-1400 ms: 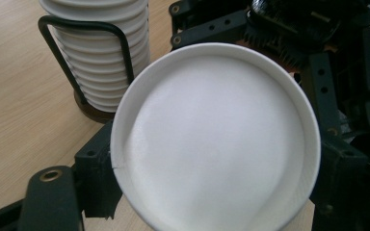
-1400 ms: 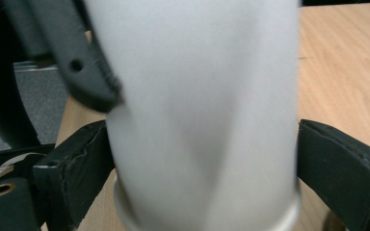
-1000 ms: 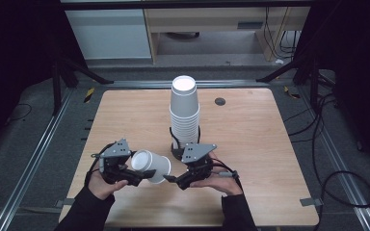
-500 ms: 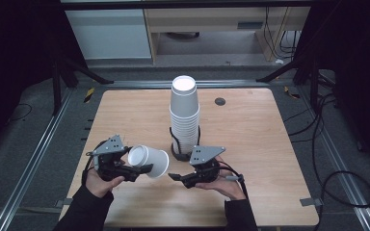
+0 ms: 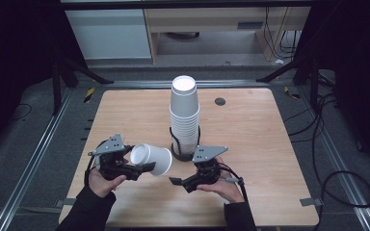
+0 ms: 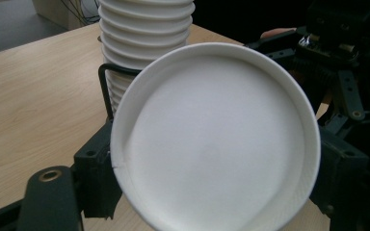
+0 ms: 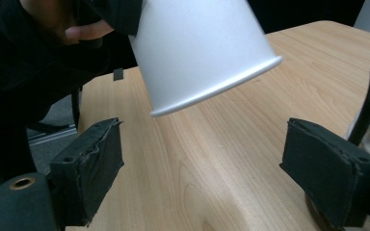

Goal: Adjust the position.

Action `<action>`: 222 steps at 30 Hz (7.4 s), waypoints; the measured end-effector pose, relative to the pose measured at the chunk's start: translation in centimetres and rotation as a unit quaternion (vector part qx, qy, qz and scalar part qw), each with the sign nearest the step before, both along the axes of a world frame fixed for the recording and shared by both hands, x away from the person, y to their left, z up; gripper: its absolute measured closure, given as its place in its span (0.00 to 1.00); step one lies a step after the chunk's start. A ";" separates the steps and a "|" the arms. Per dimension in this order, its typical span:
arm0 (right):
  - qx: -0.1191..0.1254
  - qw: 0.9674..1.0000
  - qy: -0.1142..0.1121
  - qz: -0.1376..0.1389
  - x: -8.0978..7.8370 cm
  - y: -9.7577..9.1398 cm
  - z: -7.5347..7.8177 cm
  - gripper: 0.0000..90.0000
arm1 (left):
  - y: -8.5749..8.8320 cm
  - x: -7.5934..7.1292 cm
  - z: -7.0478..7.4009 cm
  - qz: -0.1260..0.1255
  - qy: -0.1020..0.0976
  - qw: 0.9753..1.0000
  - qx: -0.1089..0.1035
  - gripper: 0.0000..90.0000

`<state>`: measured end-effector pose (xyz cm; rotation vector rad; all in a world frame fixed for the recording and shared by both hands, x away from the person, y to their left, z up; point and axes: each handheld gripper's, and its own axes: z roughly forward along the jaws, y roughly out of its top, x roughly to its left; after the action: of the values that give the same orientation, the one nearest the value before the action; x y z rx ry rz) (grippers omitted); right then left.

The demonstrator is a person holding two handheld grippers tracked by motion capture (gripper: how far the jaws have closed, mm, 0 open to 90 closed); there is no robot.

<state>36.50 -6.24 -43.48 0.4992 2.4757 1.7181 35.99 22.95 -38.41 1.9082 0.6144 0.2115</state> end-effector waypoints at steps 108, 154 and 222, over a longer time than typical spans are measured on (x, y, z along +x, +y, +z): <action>0.045 0.998 0.013 0.035 0.5 -0.2 -0.8 0.09 | 0.0 -0.5 0.7 -0.101 -0.001 0.994 -0.049 0.16; -0.207 0.970 -0.032 0.126 2.2 4.3 1.6 0.09 | -1.6 0.4 -2.3 -0.134 0.067 0.980 0.128 0.14; -0.019 0.999 -0.009 0.049 0.6 -1.0 0.7 0.09 | 1.1 0.3 -0.6 -0.109 0.017 0.993 0.045 0.23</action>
<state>37.11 -7.23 -42.79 0.3622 2.5546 1.6989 36.31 24.04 -39.01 2.0526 0.4218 0.0672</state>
